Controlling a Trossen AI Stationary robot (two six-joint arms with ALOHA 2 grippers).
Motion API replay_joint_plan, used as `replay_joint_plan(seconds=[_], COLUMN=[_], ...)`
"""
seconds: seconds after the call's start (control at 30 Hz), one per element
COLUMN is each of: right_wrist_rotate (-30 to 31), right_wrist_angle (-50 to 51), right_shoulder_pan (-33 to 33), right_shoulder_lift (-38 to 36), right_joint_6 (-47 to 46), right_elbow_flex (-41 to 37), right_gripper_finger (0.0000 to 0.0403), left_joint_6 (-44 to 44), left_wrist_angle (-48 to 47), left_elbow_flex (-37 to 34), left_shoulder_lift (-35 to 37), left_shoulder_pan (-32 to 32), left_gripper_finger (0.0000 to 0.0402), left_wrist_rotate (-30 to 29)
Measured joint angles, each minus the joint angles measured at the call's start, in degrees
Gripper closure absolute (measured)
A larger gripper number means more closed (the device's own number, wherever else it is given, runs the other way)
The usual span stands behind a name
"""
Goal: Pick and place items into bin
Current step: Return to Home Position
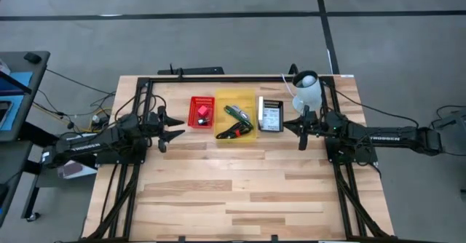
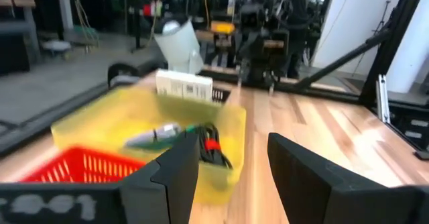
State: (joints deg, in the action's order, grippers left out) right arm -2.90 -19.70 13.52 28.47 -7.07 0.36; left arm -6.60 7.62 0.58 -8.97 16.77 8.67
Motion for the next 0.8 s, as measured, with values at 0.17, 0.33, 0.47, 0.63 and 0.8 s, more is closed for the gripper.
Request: replay_joint_plan(seconds=[0.17,0.33,0.47,0.63,0.8], right_wrist_rotate=[-0.01,-0.02,-0.04,-0.05,-0.07], right_wrist_angle=[0.00,0.02,0.00,0.00,0.02], right_shoulder_pan=[0.06,0.06,0.06,0.06,0.06], right_shoulder_lift=[0.00,0.00,0.00,0.02,0.00], right_joint_6=[0.00,0.00,0.00,0.00,0.00], right_elbow_flex=[-0.02,-0.02,-0.02,-0.02,-0.04], right_gripper_finger=[0.0378,0.0380,0.0380,0.0379,0.0382], left_joint_6=[-3.80,-1.81,-0.13,-0.07,0.14], left_wrist_angle=[-4.13,-4.27,-4.27,-4.27,-4.26], left_elbow_flex=[-0.03,-0.07,-0.08,-0.11,-0.15], left_shoulder_lift=[-0.02,-0.12,-0.13,-0.13,-0.13], left_shoulder_pan=[-0.11,-0.11,-0.11,-0.11,-0.11], left_gripper_finger=[0.0235,0.0235,0.0235,0.0235,0.0235], left_wrist_rotate=[-0.07,-0.56,-0.55,-0.55,-0.55])
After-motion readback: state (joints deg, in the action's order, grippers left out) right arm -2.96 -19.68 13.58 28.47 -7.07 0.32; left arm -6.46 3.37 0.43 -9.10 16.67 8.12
